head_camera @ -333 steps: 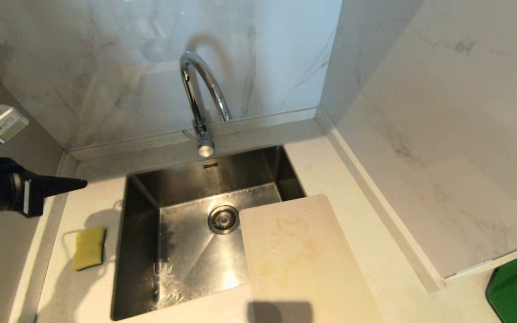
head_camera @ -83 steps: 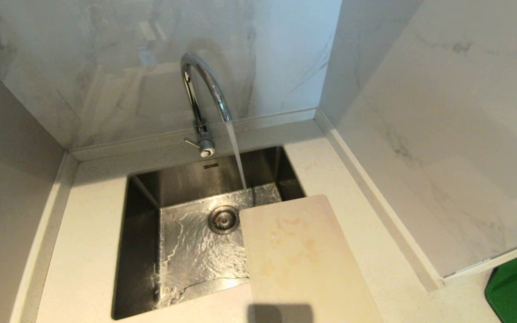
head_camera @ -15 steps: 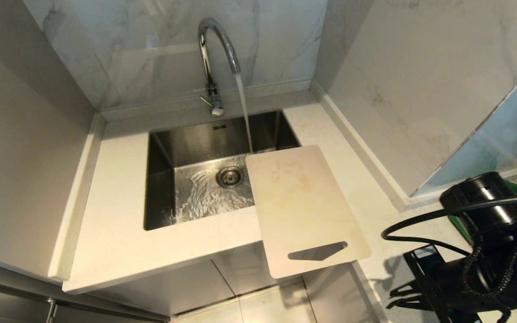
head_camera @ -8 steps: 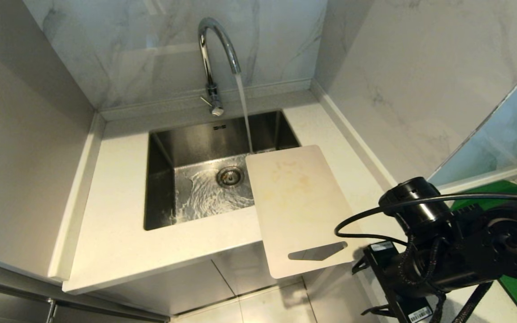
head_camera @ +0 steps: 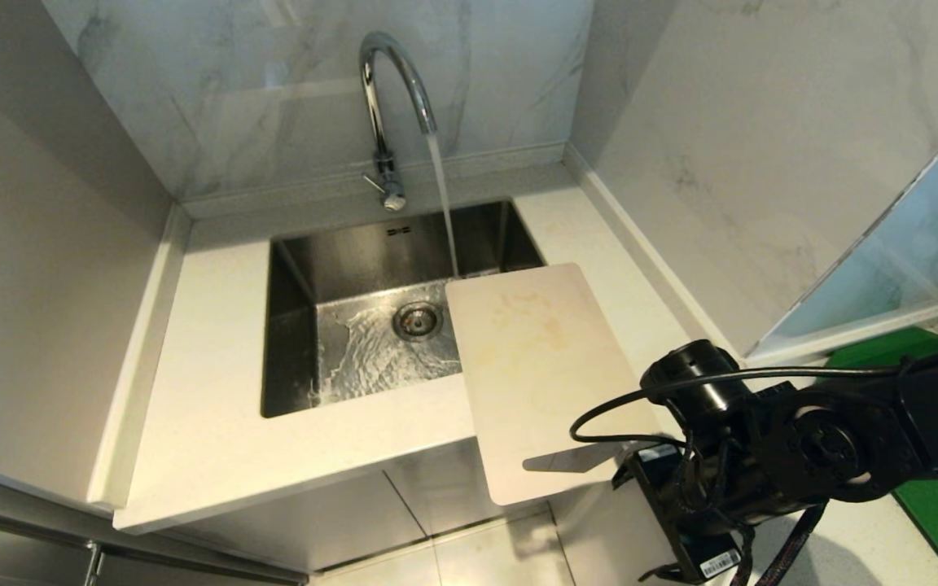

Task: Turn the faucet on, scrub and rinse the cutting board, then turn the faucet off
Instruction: Pick up the cutting board

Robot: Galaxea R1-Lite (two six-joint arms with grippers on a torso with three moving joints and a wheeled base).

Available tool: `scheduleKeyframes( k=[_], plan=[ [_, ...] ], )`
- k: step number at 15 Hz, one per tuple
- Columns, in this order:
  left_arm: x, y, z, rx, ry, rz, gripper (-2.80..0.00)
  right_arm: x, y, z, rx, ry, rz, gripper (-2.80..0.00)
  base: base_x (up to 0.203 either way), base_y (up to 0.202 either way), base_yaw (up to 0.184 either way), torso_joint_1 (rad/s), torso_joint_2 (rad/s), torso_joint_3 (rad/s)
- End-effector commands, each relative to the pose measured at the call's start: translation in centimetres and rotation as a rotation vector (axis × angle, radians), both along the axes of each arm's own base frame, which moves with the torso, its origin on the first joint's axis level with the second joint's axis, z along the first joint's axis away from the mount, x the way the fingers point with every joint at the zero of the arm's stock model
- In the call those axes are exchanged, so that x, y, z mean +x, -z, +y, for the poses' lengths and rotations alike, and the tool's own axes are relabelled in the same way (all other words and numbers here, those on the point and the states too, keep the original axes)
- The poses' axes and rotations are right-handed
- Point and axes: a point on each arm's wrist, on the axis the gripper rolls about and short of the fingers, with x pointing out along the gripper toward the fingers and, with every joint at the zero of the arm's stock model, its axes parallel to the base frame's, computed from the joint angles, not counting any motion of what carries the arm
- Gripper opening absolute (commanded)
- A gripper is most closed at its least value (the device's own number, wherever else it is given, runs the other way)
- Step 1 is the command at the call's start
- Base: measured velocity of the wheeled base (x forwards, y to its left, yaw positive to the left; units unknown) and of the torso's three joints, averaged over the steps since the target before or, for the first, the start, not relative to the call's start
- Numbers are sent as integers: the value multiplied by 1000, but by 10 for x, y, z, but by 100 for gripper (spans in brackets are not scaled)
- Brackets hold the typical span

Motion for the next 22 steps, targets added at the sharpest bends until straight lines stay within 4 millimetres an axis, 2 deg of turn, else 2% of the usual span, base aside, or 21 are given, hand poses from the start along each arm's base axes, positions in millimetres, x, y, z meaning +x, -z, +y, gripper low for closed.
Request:
scheduleKeyframes(
  k=[1, 4, 9, 22],
  plan=[
    [0, 0, 0, -1, -1, -2, -280, 6, 11, 3, -6, 5, 26, 0, 0, 0, 0, 0, 0, 0],
    [0, 1, 0, -1, -1, 0, -280, 14, 18, 6, -12, 0, 36, 0, 0, 0, 0, 0, 0, 0],
    [0, 0, 0, -1, -1, -2, -280, 34, 16, 15, 0, 0, 7, 0, 0, 0, 0, 0, 0, 0],
    [0, 0, 0, -1, -1, -2, -280, 54, 30, 22, -13, -10, 23, 0, 0, 0, 0, 0, 0, 0]
  ],
)
